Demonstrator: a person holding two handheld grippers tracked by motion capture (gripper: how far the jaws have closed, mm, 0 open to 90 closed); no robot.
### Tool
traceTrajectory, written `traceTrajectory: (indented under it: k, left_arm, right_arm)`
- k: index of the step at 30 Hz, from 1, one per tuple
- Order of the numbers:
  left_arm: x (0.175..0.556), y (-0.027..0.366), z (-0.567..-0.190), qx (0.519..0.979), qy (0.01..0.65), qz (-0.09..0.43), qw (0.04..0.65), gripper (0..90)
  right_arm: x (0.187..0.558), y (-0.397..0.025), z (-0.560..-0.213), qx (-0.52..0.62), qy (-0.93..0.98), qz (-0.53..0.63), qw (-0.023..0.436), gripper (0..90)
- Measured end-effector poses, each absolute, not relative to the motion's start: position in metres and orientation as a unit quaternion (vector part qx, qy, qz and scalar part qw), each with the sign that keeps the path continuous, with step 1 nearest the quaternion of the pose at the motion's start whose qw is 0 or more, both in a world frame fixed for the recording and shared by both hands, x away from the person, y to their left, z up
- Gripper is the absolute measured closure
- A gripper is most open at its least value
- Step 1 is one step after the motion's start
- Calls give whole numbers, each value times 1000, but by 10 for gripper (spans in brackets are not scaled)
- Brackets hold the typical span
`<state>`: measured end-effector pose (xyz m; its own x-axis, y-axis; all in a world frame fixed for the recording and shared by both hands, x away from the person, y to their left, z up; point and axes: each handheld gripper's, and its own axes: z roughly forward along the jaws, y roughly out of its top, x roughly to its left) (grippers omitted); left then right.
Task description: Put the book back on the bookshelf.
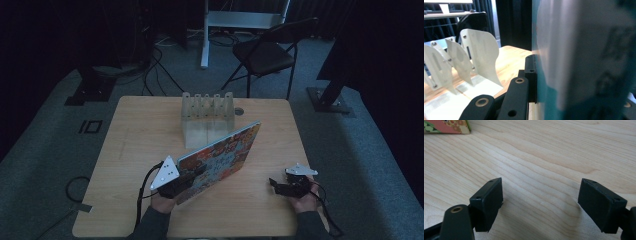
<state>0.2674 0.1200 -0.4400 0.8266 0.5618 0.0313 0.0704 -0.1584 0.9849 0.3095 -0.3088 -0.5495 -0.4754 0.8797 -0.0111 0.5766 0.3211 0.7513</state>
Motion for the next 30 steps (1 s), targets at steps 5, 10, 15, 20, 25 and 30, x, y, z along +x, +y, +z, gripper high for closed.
traceTrajectory:
  k: [5,10,15,20,25,30]
  left_arm:
    - [267,125,-440,732,222,206,610,812]
    - [267,128,-439,730,229,210,609,812]
    - [266,130,-438,728,236,214,607,812]
    - [267,134,-439,724,245,212,609,811]
    - [266,138,-438,723,250,219,605,812]
    - [264,140,-437,723,251,224,603,812]
  right_arm:
    - [310,-308,-550,467,783,349,215,195]
    - [310,-307,-550,466,786,344,216,194]
    - [311,-308,-550,469,785,343,214,184]
    - [312,-308,-550,471,785,344,209,169]
    - [313,-308,-551,473,786,343,203,154]
    - [313,-308,-551,472,787,343,202,152]
